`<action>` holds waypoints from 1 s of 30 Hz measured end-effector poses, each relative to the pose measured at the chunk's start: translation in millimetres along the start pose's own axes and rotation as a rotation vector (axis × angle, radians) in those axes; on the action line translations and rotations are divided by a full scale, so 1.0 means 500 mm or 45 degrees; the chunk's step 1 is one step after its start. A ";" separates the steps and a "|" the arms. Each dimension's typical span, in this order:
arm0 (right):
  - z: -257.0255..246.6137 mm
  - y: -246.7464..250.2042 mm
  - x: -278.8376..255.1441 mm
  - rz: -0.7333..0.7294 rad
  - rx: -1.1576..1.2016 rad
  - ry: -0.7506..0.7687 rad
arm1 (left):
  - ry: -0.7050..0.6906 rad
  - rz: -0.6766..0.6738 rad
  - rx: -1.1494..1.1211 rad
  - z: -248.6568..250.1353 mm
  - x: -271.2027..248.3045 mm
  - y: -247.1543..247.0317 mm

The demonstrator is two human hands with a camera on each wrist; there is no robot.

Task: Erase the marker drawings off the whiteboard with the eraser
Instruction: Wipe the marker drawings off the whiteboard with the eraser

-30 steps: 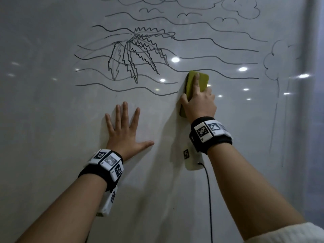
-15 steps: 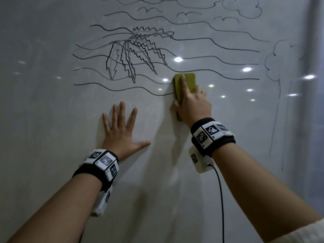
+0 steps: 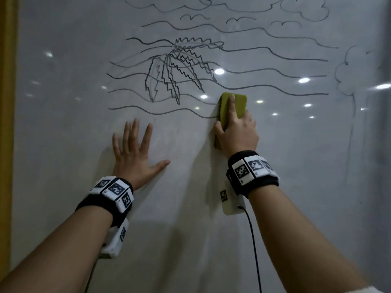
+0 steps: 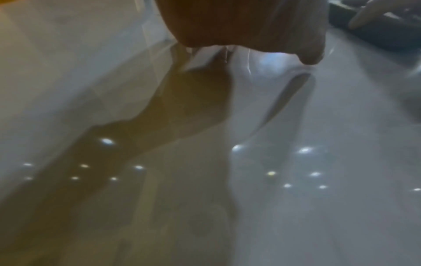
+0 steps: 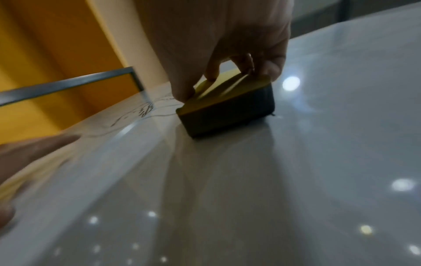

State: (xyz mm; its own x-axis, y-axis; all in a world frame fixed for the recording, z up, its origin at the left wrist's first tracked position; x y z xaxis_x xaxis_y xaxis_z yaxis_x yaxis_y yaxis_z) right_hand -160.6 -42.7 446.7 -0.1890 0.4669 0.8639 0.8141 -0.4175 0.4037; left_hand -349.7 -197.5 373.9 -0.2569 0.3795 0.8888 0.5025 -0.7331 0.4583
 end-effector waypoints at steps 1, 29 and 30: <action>-0.013 -0.007 -0.009 0.005 0.050 -0.069 | 0.000 -0.034 0.016 -0.020 -0.001 0.002; -0.127 -0.049 -0.041 0.074 0.050 -0.164 | -0.074 -0.446 -0.006 -0.077 -0.016 0.009; -0.136 -0.053 -0.043 0.064 0.070 -0.180 | -0.074 -0.445 -0.009 -0.077 -0.016 0.008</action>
State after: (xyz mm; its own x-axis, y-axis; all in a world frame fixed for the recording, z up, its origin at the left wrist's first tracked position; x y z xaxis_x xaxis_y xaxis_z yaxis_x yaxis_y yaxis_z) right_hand -215.4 -95.0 438.0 -0.0711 0.5532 0.8300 0.8502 -0.4016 0.3405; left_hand -377.4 -225.2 368.9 -0.3647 0.6394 0.6769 0.3868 -0.5572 0.7347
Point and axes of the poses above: each hand's wrist, its own x-axis towards the middle knuckle, its own y-axis out of the back of the hand, z = x × y, the point moved 6 cm from there along x, towards the middle knuckle
